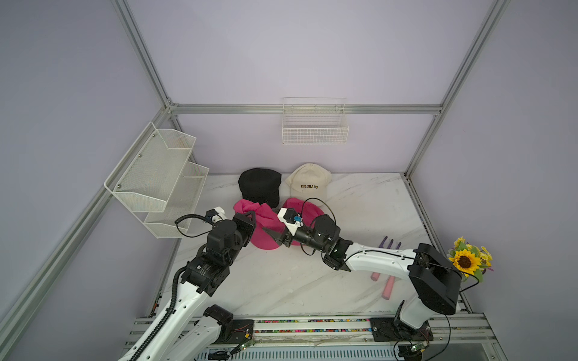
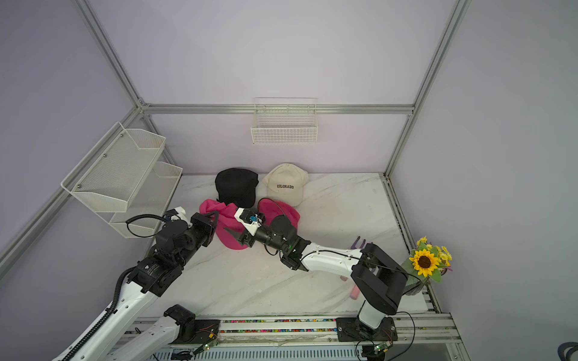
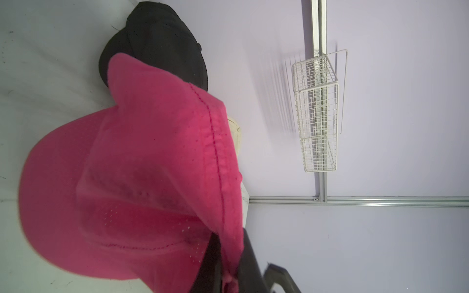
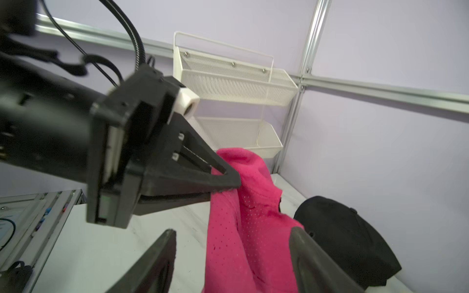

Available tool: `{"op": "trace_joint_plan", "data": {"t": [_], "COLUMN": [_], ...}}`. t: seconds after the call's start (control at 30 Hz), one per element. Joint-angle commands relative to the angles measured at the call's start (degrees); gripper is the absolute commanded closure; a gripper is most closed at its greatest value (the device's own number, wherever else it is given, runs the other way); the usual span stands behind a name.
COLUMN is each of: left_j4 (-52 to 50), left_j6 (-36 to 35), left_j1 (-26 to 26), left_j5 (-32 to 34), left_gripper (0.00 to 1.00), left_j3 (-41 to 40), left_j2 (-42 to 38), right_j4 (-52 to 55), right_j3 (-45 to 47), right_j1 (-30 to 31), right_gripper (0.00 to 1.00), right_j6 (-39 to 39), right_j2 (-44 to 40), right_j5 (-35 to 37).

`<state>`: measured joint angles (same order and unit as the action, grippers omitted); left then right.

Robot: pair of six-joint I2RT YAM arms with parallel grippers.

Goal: Stack the baseball caps by color
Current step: Pick up the baseball cap from the center of the board.

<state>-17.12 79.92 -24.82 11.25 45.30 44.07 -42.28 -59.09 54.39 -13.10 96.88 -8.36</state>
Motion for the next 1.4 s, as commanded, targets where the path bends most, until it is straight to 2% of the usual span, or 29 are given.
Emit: {"op": "trace_joint_plan", "data": {"t": [0.0, 0.1, 0.3, 0.33, 0.43, 0.47, 0.77, 0.9, 0.93, 1.03, 1.07, 1.1, 1.17, 1.23, 1.37], "left_j4": [3.6, 4.6, 3.8, 3.7, 3.3, 3.0, 2.0, 1.6, 1.4, 1.3, 1.5, 2.4, 6.3, 9.4, 4.4], "left_j6": [1.1, 1.4, 0.9, 0.9, 0.9, 0.8, 0.6, 0.1, -0.4, -6.9, -11.0, -15.3, -24.1, -28.8, -30.2], "left_j1": [0.0, 0.0, 0.1, 0.1, 0.1, 0.1, 0.2, 0.2, 0.2, 0.3, 0.6, 0.6, 0.6, 0.6, 0.7], "left_j5": [-1.8, -2.5, -2.9, -2.8, -2.7, -2.5, -1.8, -0.4, 0.5, 3.1, 3.3, 2.9, 0.5, -1.8, -4.4], "left_gripper": [1.0, 1.0, 1.0, 1.0, 1.0, 1.0, 1.0, 0.99, 0.9, 0.24, 0.09, 0.01, 0.0, 0.0, 0.0], "left_j3": [2.0, 1.2, 1.7, 1.8, 1.8, 1.7, 0.6, 0.2, 0.0, -0.8, -1.2, -1.7, -3.7, -5.7, -4.3], "left_j2": [-1.1, -1.5, -1.7, -2.0, -2.8, -3.2, -3.6, -3.7, -3.8, -4.8, -5.5, -6.4, -9.4, -11.9, -11.6], "right_j4": [5.0, 7.0, 7.7, 7.3, 6.4, 6.3, 2.8, 2.1, 1.1, -2.5, -3.5, -4.2, -5.9, -8.3, -14.8], "right_j3": [-4.0, -6.1, -7.4, -7.4, -7.0, -7.0, -3.4, -3.6, -3.3, -1.9, -1.3, -0.6, 1.7, 4.6, 10.8], "right_j1": [0.6, 1.3, 2.8, 2.9, 2.9, 2.9, 2.9, 2.8, 2.7, 1.3, 0.3, -0.7, -3.1, -5.6, -10.6], "right_gripper": [0.34, 0.42, 0.61, 0.66, 0.96, 1.0, 1.0, 1.0, 1.0, 1.0, 1.0, 1.0, 1.0, 1.0, 1.0], "right_j6": [-4.8, -6.3, -7.3, -7.0, -6.1, -5.9, -3.2, 0.8, 2.6, 9.7, 12.8, 15.8, 21.8, 28.4, 40.8], "right_j2": [2.2, 4.0, 4.9, 4.9, 4.7, 4.5, 1.9, 1.7, 1.6, 0.0, -1.0, -2.0, -4.9, -7.5, -12.4], "right_j5": [5.8, 8.6, 7.9, 7.6, 6.2, 5.6, 4.7, 4.7, 5.6, 8.4, 8.4, 8.3, 5.7, 5.9, 3.6]}}
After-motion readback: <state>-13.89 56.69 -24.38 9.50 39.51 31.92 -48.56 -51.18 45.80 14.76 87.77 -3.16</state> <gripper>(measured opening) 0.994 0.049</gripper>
